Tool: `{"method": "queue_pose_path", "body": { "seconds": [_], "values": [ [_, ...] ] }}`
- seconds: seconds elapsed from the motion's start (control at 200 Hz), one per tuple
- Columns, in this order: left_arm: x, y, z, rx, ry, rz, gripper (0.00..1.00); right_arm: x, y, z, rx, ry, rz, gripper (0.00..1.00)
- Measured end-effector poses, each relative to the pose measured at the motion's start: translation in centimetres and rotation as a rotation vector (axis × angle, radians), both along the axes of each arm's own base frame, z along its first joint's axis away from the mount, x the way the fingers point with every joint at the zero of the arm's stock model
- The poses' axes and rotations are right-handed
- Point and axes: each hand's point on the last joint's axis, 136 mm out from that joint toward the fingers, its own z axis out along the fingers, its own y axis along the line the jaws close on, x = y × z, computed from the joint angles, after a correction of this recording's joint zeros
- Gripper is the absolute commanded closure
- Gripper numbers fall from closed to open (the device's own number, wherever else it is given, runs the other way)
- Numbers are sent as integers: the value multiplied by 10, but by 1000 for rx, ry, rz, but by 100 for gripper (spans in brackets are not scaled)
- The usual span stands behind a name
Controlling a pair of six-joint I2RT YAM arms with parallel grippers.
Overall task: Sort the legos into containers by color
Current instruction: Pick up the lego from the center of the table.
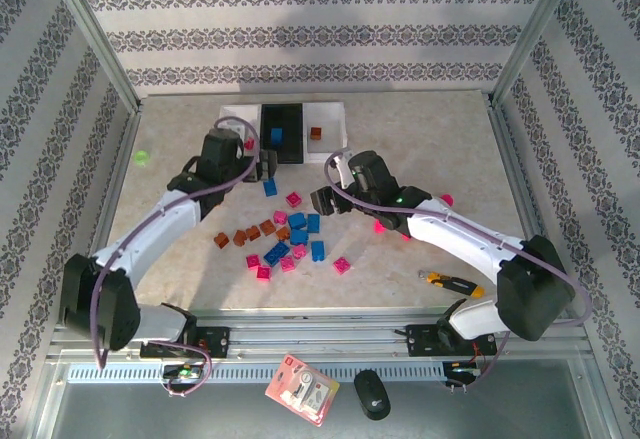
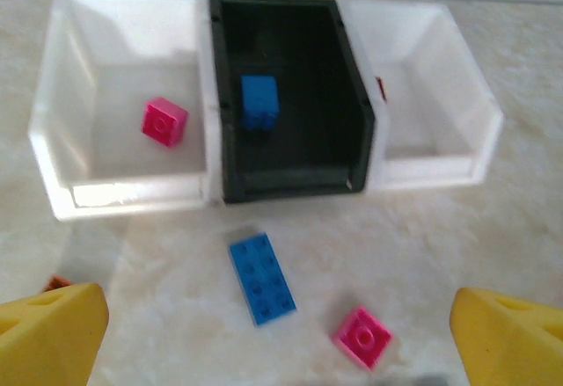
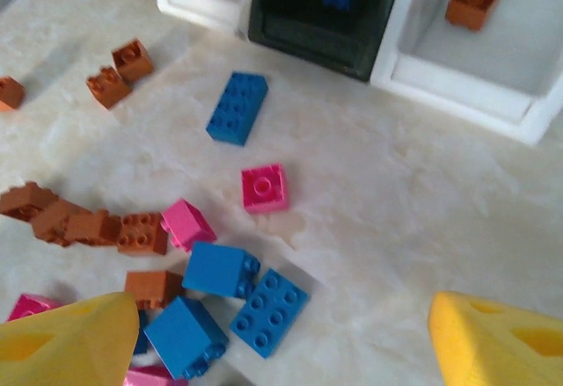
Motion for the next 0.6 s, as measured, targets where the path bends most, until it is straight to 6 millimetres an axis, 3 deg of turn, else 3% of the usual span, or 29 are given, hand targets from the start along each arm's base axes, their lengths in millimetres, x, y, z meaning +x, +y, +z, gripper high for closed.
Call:
{"method": "queue_pose_path", "body": {
  "seconds": [0.23,0.38,0.6],
  "values": [
    [-53,-13,-15,-10,2,-57,1,-3,-4,-49,-75,202,-78,12],
    [-83,-15,-28,2,9,-113,1,0,6,-80,-84,335,-128,10],
    [-113,-12,-35,3,1,-171,1,-4,23,-119,-104,453,-161,22]
  ]
}}
